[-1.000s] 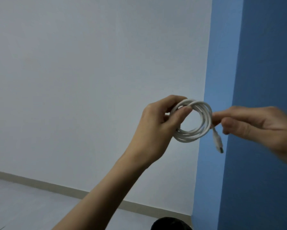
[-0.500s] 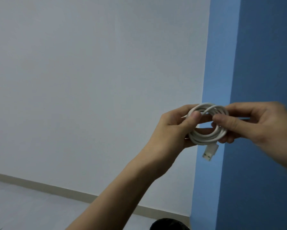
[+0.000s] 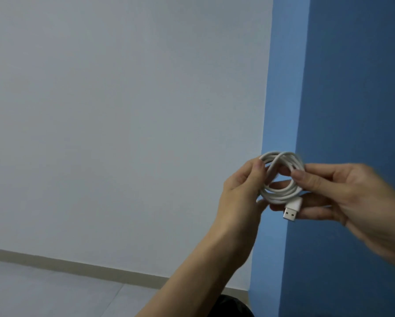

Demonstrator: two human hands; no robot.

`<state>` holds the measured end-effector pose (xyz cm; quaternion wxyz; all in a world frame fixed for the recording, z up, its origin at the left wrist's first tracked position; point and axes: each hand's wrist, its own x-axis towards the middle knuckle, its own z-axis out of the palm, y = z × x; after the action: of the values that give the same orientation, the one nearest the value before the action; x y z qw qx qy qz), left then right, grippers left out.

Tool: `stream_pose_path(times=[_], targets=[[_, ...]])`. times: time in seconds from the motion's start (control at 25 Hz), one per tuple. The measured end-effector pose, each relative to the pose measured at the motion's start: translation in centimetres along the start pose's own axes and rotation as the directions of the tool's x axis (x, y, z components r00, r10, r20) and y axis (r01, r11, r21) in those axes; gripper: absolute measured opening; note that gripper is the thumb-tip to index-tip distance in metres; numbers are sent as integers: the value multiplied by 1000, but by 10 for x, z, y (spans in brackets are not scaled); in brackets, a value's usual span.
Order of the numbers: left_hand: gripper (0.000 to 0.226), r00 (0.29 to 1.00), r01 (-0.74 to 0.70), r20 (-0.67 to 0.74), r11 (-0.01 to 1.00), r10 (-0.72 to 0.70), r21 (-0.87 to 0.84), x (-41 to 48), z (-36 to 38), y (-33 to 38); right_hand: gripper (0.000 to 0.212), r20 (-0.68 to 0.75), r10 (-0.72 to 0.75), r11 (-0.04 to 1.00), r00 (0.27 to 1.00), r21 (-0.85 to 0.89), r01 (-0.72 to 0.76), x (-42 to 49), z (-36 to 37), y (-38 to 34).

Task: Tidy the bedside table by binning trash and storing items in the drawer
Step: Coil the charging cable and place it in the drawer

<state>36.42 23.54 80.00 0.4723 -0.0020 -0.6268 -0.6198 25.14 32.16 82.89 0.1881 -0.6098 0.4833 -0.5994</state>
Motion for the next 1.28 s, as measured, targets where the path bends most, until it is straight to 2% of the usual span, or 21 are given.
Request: stream_pose_path(times=[0.08, 0.16, 0.32, 0.48, 0.6, 0.72, 0.8, 0.92, 1.04, 1.16, 1.24, 1.28], targets=[[40, 997, 64, 39, 994, -60, -87, 2, -4, -4, 40, -51, 2, 1000, 999, 5, -1, -2, -2, 2], [40, 995, 77, 74, 992, -70, -98, 3, -11, -7, 29, -78, 10, 1000, 997, -3, -11, -2, -3, 8], [39, 985, 135, 120, 986, -123, -100, 6, -20, -21, 25, -138, 50, 999, 989, 27, -47, -3, -3, 34], [36, 949, 300, 131, 947, -285, -115, 10, -19, -73, 19, -263, 188, 981, 946, 86, -172, -15, -20, 89], [31, 885, 463, 123, 877, -449, -130, 3, -11, -142, 21, -356, 346, 938, 868, 148, -313, -40, -37, 148], [27, 762, 647, 138, 750, -633, -136, -10, 1, -213, 27, -429, 507, 862, 747, 252, -441, -75, -54, 210], [29, 657, 753, 141, 649, -740, -107, -18, 9, -257, 21, -463, 598, 801, 654, 325, -503, -99, -65, 248], [30, 488, 872, 96, 480, -867, -93, -29, 16, -315, 25, -481, 706, 706, 519, 422, -569, -128, -75, 293], [25, 292, 933, -82, 303, -953, -193, -45, 9, -365, 34, -471, 794, 597, 383, 491, -634, -152, -78, 336], [21, 130, 932, -378, 242, -917, -268, -74, -3, -401, 40, -464, 847, 494, 257, 512, -703, -172, -78, 376], [26, 48, 932, -415, 190, -908, -309, -83, -2, -412, 38, -469, 860, 445, 200, 498, -744, -185, -78, 402], [29, 29, 932, -406, 172, -914, -319, -83, 0, -414, 38, -461, 868, 423, 185, 489, -763, -191, -78, 411]])
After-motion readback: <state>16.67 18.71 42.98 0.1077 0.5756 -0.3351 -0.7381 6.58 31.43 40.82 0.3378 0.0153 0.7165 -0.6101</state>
